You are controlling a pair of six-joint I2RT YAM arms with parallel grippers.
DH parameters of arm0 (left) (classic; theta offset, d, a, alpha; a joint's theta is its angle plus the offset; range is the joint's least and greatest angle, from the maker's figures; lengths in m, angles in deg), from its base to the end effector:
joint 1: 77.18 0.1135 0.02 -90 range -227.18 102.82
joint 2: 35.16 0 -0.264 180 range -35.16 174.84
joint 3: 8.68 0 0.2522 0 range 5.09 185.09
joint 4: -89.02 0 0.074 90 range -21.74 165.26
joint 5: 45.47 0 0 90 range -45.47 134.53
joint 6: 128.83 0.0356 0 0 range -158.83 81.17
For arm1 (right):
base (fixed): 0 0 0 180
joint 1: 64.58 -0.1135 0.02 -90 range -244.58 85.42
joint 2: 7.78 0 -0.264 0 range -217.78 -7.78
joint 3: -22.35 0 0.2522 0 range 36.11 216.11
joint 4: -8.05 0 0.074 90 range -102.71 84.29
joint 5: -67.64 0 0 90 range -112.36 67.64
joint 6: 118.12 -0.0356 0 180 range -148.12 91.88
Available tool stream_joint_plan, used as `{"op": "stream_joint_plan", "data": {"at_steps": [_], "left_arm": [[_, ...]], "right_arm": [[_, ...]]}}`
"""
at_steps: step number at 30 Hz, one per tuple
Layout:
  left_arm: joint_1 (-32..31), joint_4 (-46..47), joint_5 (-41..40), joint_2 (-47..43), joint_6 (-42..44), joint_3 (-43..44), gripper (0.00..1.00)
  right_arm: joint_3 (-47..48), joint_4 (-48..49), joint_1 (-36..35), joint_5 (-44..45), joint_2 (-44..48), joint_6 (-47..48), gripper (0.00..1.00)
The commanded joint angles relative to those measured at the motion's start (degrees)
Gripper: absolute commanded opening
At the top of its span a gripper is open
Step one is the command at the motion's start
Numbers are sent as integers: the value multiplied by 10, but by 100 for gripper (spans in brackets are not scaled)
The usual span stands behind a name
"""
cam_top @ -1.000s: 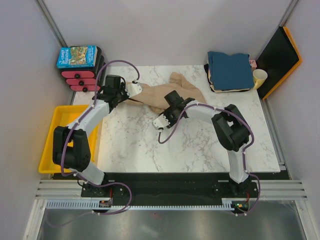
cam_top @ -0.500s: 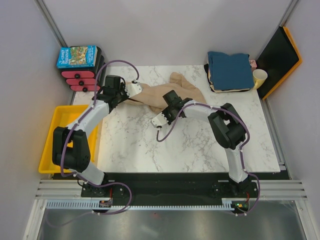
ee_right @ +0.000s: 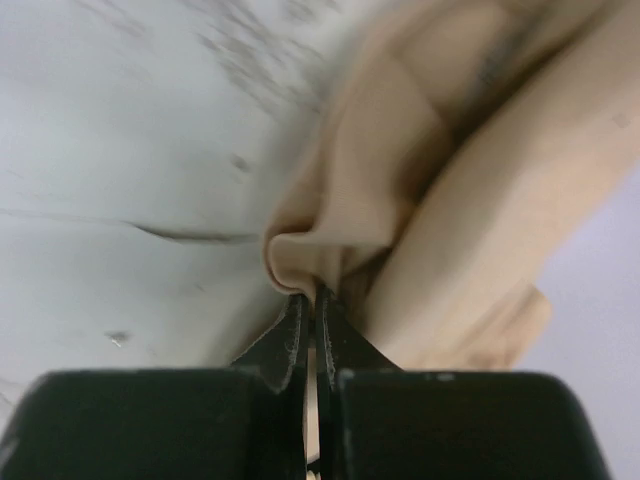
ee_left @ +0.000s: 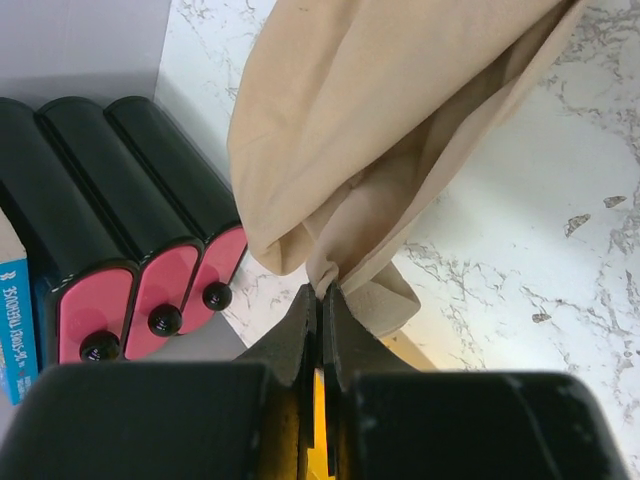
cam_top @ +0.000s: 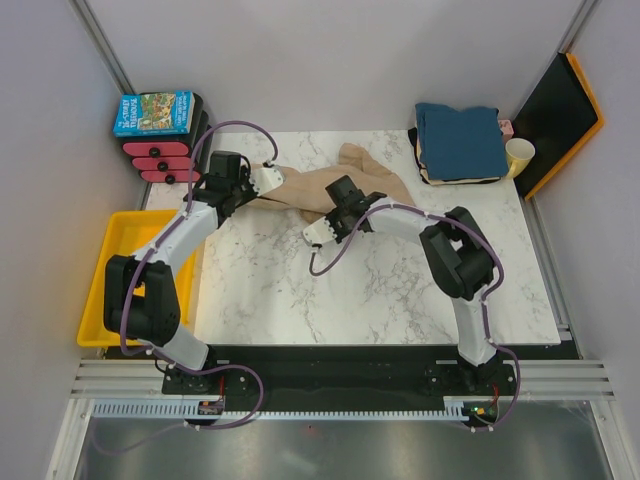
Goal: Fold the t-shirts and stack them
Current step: Flatten out the tshirt
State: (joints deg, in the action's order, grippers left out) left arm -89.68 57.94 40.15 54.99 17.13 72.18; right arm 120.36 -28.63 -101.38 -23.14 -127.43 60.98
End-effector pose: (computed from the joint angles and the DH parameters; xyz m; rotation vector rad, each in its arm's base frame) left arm 0.3452 -0.0738 0.2659 1.2709 1.9409 0.4795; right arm 0.3541 0.2655 0.1567 -2.3376 1.1879 -0.3119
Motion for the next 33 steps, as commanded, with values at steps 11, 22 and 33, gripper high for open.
{"op": "stream_joint_plan", "data": {"at_steps": [11,22,33], "left_arm": [[4,69,-21,-29,20,71,2],[10,207,-21,-25,158,113,2],[49,287,-6,29,239,242,2]], "right_arm": [[86,159,83,230,130,-110,0],[144,239,151,289,137,-154,0],[213,336,206,310,124,-165,0]]}}
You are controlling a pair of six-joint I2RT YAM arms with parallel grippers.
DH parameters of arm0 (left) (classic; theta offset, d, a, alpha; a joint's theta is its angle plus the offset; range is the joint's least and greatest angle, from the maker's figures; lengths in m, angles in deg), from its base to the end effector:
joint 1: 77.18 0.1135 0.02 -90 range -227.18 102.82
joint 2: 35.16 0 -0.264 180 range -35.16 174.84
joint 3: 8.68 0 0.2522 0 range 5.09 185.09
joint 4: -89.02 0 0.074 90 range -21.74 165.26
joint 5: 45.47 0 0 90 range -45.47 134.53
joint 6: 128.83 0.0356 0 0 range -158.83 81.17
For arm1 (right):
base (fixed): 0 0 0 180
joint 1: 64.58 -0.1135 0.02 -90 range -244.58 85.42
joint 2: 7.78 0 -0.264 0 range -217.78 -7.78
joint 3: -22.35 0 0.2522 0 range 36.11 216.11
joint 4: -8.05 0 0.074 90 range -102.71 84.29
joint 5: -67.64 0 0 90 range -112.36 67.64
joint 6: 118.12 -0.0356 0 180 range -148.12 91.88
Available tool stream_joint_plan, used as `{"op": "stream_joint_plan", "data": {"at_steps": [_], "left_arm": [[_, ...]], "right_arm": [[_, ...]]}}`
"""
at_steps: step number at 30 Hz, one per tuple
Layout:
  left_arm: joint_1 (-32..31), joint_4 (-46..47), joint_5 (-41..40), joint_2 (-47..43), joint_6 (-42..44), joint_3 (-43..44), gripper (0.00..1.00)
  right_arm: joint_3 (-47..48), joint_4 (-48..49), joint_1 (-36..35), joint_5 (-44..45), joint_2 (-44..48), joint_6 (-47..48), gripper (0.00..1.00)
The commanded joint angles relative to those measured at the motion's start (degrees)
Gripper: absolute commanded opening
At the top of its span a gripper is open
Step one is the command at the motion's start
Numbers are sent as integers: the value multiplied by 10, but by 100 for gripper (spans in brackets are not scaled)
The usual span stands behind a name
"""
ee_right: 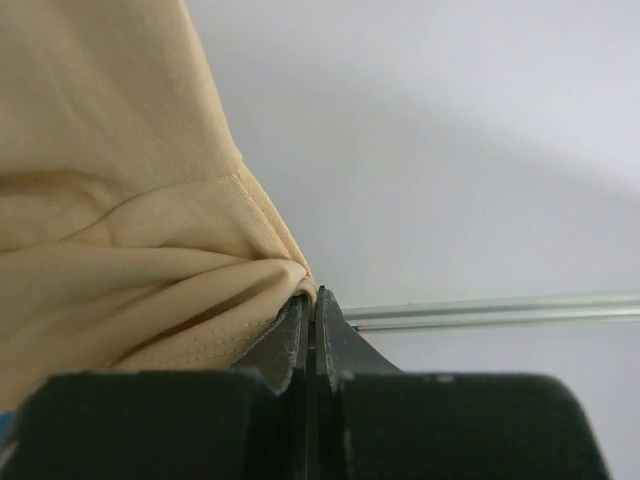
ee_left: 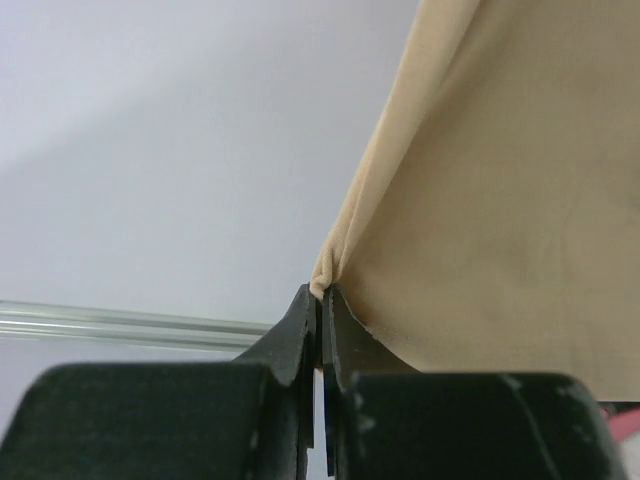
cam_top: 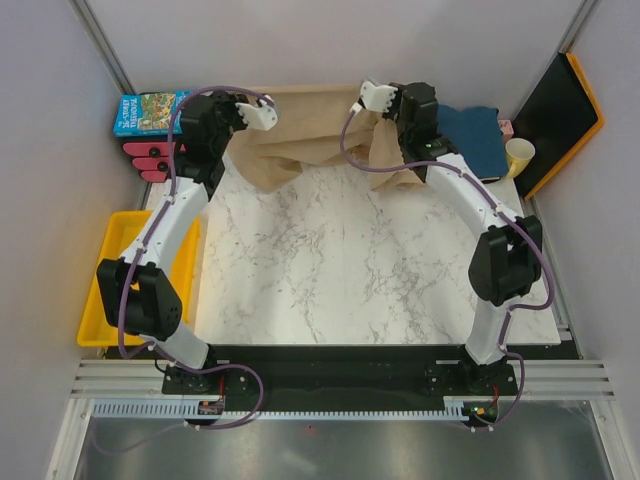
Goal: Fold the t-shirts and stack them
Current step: Flatten out the tshirt
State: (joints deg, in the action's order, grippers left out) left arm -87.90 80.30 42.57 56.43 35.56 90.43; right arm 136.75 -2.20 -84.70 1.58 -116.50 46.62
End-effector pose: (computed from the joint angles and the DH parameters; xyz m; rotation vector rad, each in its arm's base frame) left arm 0.3804 -0.0708 0.4081 1.1051 1.2449 0.8839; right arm 0.4387 0.1453 0.3800 -1.0410 1.4143 -1.0547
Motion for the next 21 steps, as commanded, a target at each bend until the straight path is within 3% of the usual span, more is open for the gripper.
{"op": "stream_joint_plan", "data": {"at_steps": [1,4,8,11,12,14,15,16,18,19,21], "left_arm": [[36,64,-29,16,59,65,2],[44,81,-9,4,73,54,2],[49,113,5,-10,84,48,2],[49,110,5,-20,73,49,2],[49,106,12,-26,68,45,2],[50,83,17,-53,59,31,2],[53,60,51,-64,49,27,2],[54,19,67,-95,41,15,2],[58,-44,115,-123,34,4,2],[59,-90,128,-137,33,-12,2],[60,-130,152,-171,47,-31,2]], "right_arm": [[42,69,43,13,27,-32,0],[-17,33,61,-115,96,-53,0],[-84,141,64,-120,147,-54,0],[-77,130,68,-139,166,-94,0],[-65,97,87,-178,177,-176,0],[-22,-33,113,-325,200,-225,0],[-2,-97,113,-365,200,-214,0],[24,-238,113,-399,199,-196,0],[89,-355,112,-474,184,-180,0],[110,-472,112,-489,174,-152,0],[140,-552,110,-514,150,-135,0]]}}
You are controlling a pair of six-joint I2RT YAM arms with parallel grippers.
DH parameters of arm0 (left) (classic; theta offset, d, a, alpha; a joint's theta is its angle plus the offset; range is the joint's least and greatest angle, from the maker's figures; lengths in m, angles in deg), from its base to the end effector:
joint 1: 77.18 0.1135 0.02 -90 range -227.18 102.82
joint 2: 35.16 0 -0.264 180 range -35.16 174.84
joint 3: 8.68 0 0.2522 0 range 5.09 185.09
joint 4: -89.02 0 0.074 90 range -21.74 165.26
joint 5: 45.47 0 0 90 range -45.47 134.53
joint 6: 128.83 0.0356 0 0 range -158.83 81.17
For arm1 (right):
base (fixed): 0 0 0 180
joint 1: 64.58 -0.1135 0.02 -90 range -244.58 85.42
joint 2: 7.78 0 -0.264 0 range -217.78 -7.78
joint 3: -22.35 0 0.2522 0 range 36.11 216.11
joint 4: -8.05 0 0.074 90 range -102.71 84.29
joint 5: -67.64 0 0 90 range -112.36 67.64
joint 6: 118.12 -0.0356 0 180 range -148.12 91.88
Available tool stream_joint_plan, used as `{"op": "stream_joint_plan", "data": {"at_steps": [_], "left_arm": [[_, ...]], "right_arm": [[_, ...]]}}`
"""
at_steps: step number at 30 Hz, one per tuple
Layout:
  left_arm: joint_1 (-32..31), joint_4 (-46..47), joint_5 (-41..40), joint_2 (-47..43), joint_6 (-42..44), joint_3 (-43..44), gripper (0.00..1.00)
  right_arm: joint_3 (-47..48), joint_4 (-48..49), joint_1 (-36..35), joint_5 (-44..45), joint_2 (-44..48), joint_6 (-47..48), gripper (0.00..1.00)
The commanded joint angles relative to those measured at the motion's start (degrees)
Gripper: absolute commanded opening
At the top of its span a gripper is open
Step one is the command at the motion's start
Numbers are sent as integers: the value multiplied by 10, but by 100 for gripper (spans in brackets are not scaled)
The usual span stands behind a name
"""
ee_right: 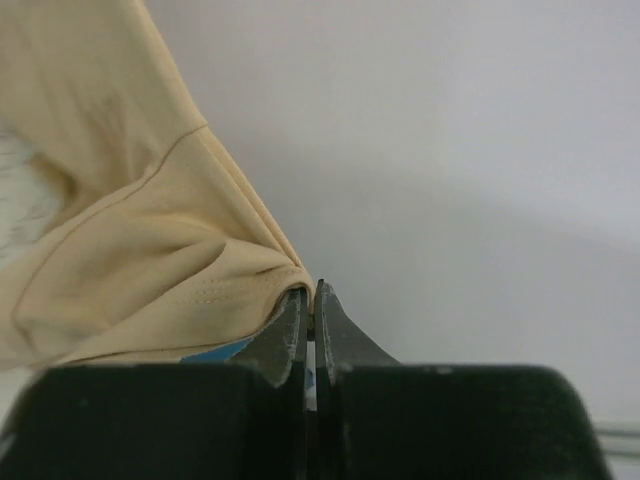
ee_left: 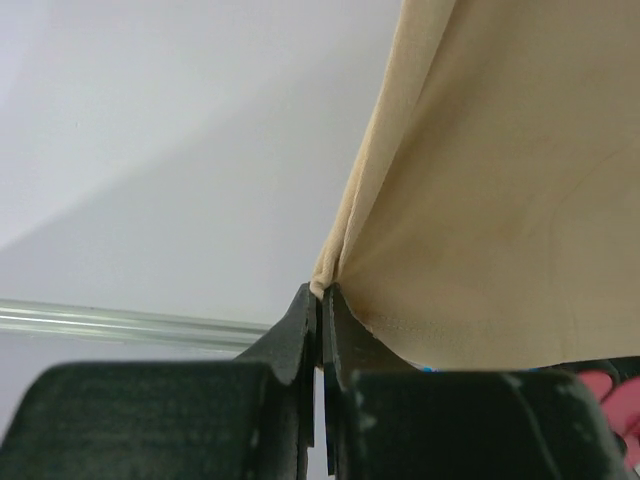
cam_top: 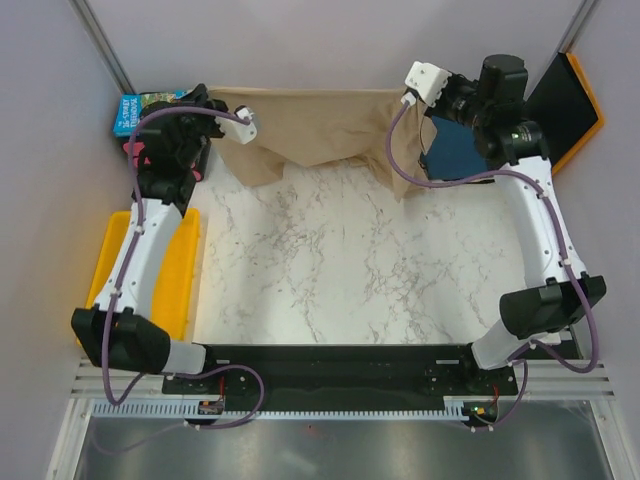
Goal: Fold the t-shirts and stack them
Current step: Flatten out the tshirt
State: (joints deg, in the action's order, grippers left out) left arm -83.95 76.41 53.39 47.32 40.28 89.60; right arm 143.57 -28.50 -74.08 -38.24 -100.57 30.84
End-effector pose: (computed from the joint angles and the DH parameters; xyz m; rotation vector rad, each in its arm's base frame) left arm 0.3341 -0.0452 0.4500 1.1695 1.0670 0.8859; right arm 0.3552 0.0693 0.4820 -1.1337 1.2983 -0.4042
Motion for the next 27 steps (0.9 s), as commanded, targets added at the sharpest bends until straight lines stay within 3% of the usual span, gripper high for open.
{"op": "stream_joint_plan", "data": {"at_steps": [1,8,14,17,22,27], "left_arm": [[20,-114,47,-86,6,-35,2],[20,-251,90,-123,28,-66,2],[18,-321,102,-137,74,-101,2],[2,-328,92,-144,75,-130,2],[-27,-332,76,-158,61,-168,2],[-40,-331,71,-165,40,-183,2]], "right_arm": [[71,-346,2,-120,-17,36,0],[-10,-458,-55,-151,-60,104,0],[2,-492,-106,-194,-138,121,0],[15,-470,-125,-189,-187,106,0],[-7,-302,-134,-147,-235,5,0],[-10,-202,-136,-118,-271,-14,0]]}}
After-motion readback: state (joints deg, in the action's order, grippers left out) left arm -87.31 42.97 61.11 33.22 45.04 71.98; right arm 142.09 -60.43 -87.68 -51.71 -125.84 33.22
